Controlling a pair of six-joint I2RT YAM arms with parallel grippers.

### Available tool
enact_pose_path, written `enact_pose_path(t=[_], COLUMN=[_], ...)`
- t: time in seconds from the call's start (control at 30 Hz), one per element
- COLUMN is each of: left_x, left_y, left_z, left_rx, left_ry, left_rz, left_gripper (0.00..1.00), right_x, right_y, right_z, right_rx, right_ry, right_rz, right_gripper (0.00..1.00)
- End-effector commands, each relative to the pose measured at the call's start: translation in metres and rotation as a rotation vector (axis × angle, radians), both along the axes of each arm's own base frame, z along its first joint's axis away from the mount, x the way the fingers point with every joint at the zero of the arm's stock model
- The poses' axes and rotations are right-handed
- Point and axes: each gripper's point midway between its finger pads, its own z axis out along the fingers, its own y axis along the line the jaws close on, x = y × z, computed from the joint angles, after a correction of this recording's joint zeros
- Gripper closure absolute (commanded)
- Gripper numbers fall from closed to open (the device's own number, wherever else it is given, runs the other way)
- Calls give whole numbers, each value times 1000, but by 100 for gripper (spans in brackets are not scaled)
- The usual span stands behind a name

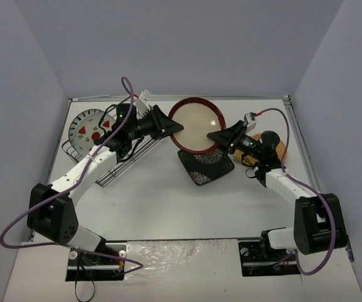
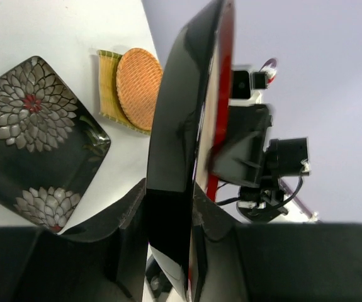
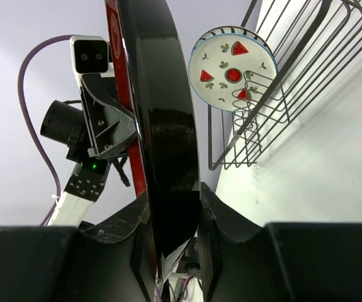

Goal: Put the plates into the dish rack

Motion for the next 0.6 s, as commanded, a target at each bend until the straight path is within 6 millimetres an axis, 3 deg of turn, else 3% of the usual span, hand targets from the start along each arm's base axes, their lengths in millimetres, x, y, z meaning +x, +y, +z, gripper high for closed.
enact_pose_path(t=[0.0,0.07,0.2,0.43,0.57], left_x=[-12,-10,-6,3,10], left_y=[-2,4,22,69,126], left_z=[62,68,80,111,109], left_rx=[-37,-17,35,157,282], left_ry=[-253,-299,-377,-547,-552], left_rz=[-65,-53,-14,44,147], left_gripper=[100,100,100,100,100], right_x=[-10,-9,-4,1,-1], right_y=[5,4,0,-15,-18], right_z=[59,50,34,-4,-7], right_rx=[-21,-56,-148,-338,-339], right_ry=[-291,-259,-251,-189,-184], right_rz=[24,18,-1,-16,-7], right_gripper=[46,25,3,0,0])
